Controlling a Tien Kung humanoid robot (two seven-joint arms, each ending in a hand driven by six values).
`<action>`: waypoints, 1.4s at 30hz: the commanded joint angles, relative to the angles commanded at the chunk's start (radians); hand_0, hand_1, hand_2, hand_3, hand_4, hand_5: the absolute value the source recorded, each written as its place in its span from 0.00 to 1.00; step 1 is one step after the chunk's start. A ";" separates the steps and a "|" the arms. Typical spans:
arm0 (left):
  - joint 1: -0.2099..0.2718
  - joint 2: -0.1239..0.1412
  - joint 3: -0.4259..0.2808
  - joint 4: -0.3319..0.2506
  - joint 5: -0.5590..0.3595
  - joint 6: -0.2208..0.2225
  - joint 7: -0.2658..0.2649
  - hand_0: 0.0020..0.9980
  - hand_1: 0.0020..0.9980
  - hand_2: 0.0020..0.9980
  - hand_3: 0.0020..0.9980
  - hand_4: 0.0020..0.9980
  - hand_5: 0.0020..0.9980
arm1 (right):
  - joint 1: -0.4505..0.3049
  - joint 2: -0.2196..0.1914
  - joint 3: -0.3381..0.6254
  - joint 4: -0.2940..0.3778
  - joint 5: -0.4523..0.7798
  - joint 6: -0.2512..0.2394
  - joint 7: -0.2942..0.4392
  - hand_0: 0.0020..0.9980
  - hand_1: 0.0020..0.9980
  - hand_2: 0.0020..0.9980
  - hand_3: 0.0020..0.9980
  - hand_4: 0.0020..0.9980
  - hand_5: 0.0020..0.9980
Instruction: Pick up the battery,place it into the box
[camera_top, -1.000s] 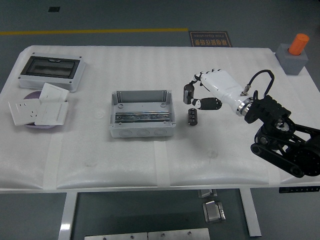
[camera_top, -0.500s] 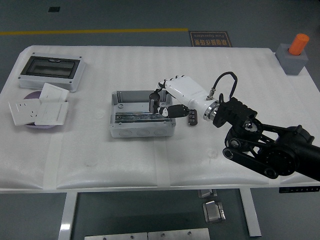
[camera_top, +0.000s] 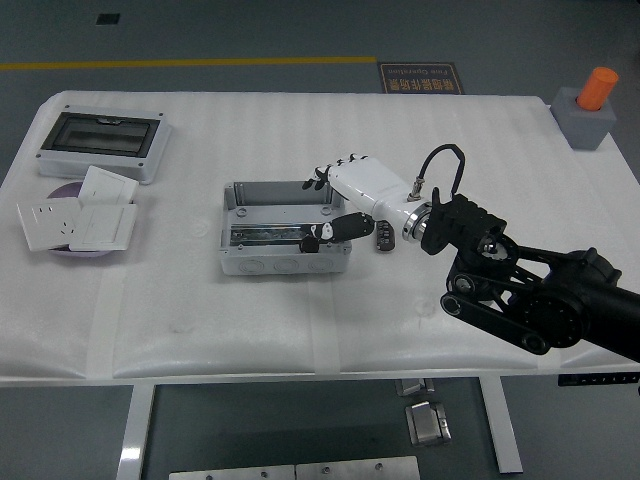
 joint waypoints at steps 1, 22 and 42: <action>0.000 0.000 0.000 0.000 0.000 0.000 0.000 0.61 0.63 0.46 0.64 0.62 0.48 | 0.000 -0.001 -0.001 0.000 0.000 0.000 0.000 1.00 0.86 0.89 1.00 1.00 0.70; -0.003 -0.001 0.017 -0.001 -0.020 0.004 -0.007 0.61 0.63 0.46 0.63 0.61 0.49 | 0.007 -0.103 -0.084 -0.165 0.081 -0.007 0.034 0.99 0.83 0.85 1.00 1.00 0.72; -0.010 -0.002 0.018 -0.002 -0.020 0.001 -0.008 0.61 0.63 0.46 0.63 0.57 0.47 | 0.051 -0.067 -0.167 -0.265 0.106 0.006 0.044 0.85 0.68 0.70 0.71 1.00 0.60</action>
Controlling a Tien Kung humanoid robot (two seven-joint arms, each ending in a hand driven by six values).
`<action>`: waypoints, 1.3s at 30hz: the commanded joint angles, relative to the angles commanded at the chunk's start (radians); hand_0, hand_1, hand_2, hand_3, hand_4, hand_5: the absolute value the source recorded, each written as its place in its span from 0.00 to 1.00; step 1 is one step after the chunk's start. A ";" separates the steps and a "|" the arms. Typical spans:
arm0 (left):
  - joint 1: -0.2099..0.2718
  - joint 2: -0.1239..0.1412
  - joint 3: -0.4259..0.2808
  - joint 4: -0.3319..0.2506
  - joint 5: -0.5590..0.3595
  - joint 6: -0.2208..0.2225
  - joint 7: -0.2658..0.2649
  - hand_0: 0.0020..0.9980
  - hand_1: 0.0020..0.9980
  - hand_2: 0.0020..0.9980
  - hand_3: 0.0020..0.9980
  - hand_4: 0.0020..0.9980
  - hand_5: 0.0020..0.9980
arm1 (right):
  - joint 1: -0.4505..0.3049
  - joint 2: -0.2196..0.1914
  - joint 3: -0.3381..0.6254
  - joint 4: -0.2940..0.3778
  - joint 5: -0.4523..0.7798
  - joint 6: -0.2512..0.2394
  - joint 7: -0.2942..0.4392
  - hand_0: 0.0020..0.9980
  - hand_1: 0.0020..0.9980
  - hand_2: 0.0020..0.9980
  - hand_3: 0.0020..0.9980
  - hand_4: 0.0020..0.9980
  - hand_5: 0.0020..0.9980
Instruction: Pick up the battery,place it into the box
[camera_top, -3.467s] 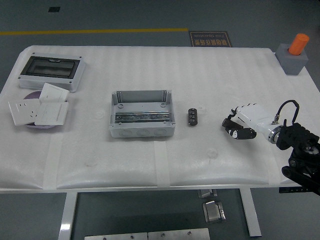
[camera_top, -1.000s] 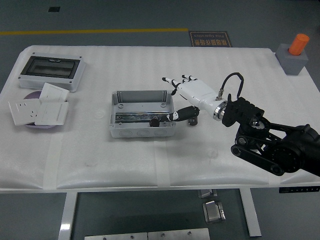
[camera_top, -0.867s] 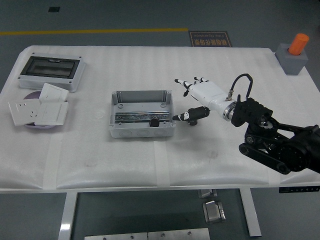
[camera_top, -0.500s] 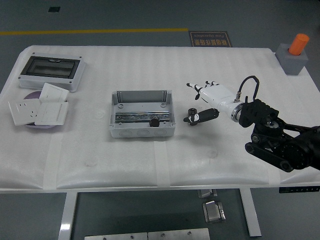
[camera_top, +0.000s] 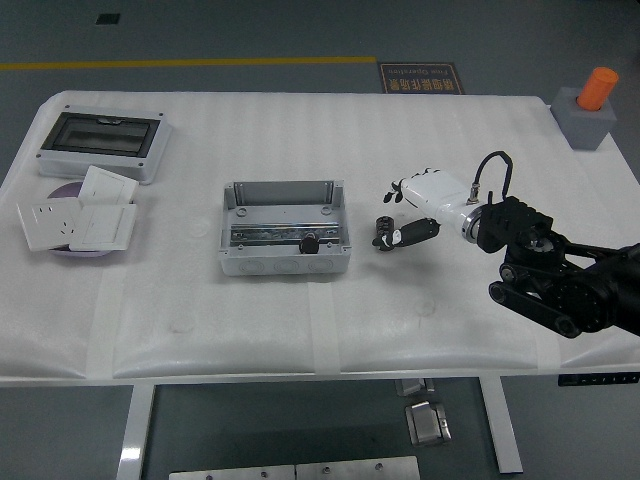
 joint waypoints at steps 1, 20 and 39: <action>0.000 0.000 0.001 0.000 -0.001 0.000 -0.001 0.61 0.63 0.46 0.63 0.57 0.47 | 0.000 0.000 -0.002 -0.004 0.002 0.000 0.001 0.85 0.68 0.70 0.71 1.00 0.60; -0.006 -0.001 0.015 -0.004 -0.010 -0.003 -0.006 0.61 0.63 0.46 0.62 0.56 0.48 | 0.005 0.029 -0.019 -0.041 0.031 -0.007 0.007 0.84 0.66 0.69 0.71 1.00 0.63; -0.007 -0.001 0.046 -0.009 -0.042 0.006 -0.021 0.61 0.63 0.45 0.62 0.56 0.49 | -0.008 0.042 -0.046 -0.065 0.051 -0.023 0.017 0.83 0.65 0.67 0.70 1.00 0.58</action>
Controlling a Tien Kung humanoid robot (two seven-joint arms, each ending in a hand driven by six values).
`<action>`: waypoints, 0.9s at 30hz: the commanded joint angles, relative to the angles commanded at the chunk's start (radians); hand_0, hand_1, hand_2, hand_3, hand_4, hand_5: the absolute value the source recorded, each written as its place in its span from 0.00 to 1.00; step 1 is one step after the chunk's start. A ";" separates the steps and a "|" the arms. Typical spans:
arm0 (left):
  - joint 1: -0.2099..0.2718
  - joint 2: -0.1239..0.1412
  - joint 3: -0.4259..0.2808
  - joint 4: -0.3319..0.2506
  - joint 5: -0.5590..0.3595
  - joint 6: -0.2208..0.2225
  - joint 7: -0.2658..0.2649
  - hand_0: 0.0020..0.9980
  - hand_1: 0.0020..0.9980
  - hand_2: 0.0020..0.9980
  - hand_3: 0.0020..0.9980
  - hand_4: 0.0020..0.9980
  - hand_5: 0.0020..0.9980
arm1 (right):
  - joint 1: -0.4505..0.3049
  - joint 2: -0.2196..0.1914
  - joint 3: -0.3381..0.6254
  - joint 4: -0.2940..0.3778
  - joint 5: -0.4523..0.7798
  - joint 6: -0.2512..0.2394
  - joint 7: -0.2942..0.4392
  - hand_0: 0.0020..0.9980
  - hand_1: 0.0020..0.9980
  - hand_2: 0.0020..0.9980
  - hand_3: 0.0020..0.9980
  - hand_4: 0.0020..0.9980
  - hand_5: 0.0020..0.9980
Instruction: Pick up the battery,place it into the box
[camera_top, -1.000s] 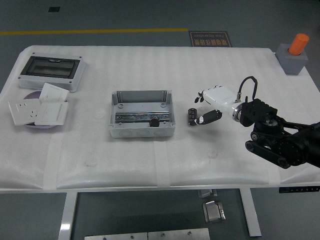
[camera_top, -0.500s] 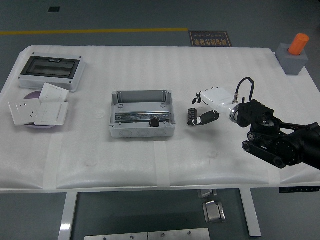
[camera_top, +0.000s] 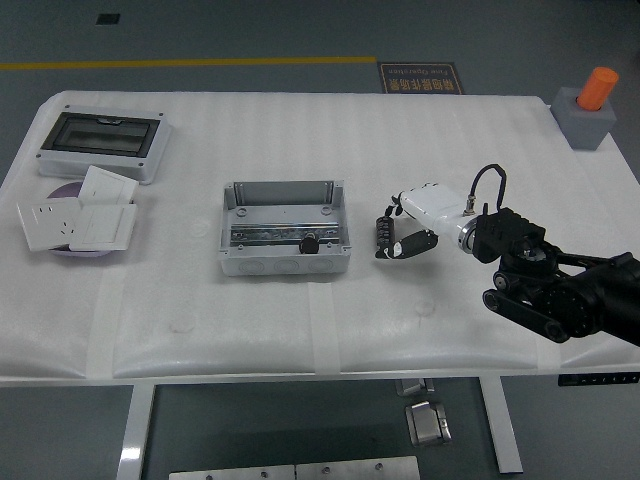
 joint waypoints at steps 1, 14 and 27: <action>0.000 0.000 0.001 0.000 -0.001 0.000 -0.001 0.61 0.63 0.45 0.62 0.56 0.49 | 0.000 -0.001 0.000 0.000 0.001 -0.003 0.001 0.83 0.65 0.67 0.70 1.00 0.58; -0.002 -0.001 -0.001 -0.001 0.007 -0.003 -0.001 0.61 0.63 0.45 0.62 0.53 0.48 | -0.005 0.005 -0.012 -0.012 0.018 -0.024 0.007 0.83 0.64 0.66 0.68 0.92 0.56; 0.003 -0.001 -0.014 0.002 0.023 -0.006 0.001 0.61 0.63 0.44 0.62 0.53 0.49 | -0.014 0.012 -0.020 -0.016 0.027 -0.034 0.010 0.81 0.62 0.64 0.65 0.79 0.51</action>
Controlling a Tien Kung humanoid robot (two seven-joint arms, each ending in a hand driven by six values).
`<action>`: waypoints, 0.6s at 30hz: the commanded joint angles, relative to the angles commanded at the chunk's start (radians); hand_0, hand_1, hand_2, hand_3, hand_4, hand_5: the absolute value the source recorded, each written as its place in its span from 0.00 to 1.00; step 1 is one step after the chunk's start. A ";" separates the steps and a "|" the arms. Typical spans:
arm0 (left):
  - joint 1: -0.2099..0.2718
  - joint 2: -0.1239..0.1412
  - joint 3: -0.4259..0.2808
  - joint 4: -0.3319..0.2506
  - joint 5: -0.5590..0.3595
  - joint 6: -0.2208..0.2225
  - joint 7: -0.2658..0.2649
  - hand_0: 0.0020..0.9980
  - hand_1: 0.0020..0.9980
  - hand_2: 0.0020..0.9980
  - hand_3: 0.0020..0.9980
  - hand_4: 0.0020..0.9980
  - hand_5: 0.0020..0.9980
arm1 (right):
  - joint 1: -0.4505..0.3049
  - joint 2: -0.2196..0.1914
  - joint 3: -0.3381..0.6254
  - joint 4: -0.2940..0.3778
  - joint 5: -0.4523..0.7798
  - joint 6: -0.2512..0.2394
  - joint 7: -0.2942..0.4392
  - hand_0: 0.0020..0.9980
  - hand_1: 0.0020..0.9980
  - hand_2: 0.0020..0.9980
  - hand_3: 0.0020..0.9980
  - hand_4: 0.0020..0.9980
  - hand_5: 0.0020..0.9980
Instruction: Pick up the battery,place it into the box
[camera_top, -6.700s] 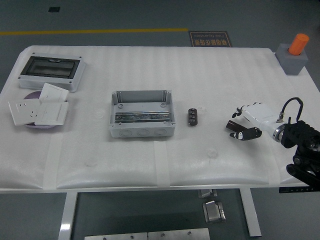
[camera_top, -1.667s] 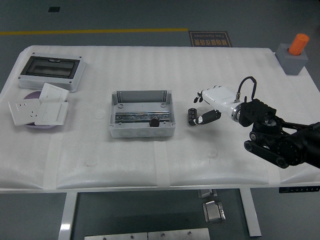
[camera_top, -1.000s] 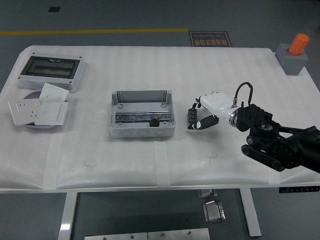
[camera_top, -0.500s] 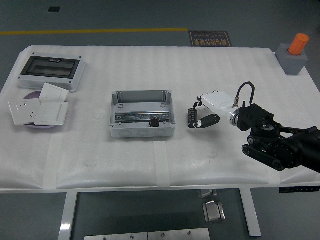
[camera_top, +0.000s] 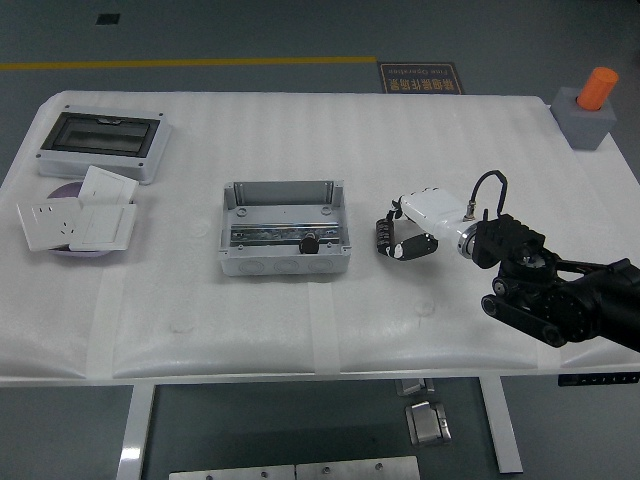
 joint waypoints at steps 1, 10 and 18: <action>0.000 0.000 0.001 0.000 -0.001 0.000 -0.001 0.61 0.63 0.44 0.62 0.53 0.49 | -0.001 0.000 0.000 0.000 0.000 -0.001 0.000 0.81 0.62 0.64 0.65 0.79 0.51; 0.000 0.000 0.002 0.000 -0.004 0.003 -0.003 0.61 0.63 0.44 0.62 0.53 0.49 | -0.001 -0.013 0.021 0.021 -0.016 -0.013 0.000 0.81 0.62 0.63 0.64 0.78 0.50; 0.002 -0.001 -0.006 0.002 0.001 0.002 0.000 0.61 0.63 0.44 0.62 0.53 0.50 | 0.008 -0.051 0.110 0.097 -0.082 -0.011 -0.021 0.80 0.61 0.62 0.63 0.75 0.50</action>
